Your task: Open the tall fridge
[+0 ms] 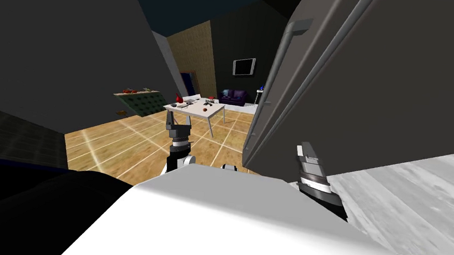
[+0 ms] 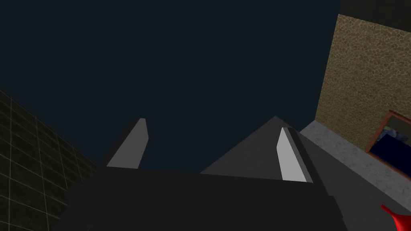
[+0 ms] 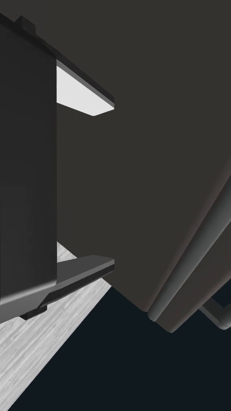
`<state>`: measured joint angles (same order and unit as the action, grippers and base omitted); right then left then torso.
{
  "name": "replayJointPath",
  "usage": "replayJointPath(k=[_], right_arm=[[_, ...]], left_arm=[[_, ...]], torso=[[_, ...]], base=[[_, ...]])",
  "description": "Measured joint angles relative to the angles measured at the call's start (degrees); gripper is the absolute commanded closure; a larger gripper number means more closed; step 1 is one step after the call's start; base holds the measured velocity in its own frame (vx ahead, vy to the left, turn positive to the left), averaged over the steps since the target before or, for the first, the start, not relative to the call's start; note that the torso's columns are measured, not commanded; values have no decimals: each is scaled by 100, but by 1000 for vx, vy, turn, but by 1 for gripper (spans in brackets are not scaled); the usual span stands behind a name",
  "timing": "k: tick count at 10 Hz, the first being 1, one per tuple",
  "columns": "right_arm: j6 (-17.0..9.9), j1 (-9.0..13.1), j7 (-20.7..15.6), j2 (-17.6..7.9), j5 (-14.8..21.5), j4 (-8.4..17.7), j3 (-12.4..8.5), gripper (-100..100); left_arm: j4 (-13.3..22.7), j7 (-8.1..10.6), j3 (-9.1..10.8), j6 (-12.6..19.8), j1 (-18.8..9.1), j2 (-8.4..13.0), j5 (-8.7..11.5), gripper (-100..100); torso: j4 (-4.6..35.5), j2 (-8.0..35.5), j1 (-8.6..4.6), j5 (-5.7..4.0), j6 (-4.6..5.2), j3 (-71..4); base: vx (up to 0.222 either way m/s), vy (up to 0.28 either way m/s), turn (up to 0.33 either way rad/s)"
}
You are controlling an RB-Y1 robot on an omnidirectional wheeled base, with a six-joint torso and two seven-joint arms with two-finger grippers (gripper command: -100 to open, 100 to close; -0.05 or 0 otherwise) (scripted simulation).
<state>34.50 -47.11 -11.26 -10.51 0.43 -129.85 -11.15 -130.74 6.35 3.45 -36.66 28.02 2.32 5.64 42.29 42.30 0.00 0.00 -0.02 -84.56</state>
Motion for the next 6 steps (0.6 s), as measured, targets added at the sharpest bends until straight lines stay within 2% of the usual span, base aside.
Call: replayJointPath(k=[2,3,4,5,6], right_arm=[[33,-331,-245,-104,-41,176,-314,-100],[20,-519,-307,-200,-109,226,-548,-100],[25,-624,-374,-227,-119,305,-685,-100],[26,-827,-495,-239,-126,331,-848,-100],[-38,-931,-585,-263,-131,320,-963,-100]], left_arm=[[-1,0,1,0,2,0,0,0],[0,0,0,0,1,0,0,0],[0,0,1,0,1,0,0,0],[0,0,0,0,0,0,0,0],[0,0,1,0,1,0,0,0]], torso=[[-4,-8,-1,2,7,-8],[1,3,-6,-2,0,1],[3,9,-7,-3,3,6],[2,5,-3,-1,-1,4],[0,1,1,0,4,1]], base=[[83,31,121],[56,15,112],[62,14,245],[59,17,107],[72,49,222]])
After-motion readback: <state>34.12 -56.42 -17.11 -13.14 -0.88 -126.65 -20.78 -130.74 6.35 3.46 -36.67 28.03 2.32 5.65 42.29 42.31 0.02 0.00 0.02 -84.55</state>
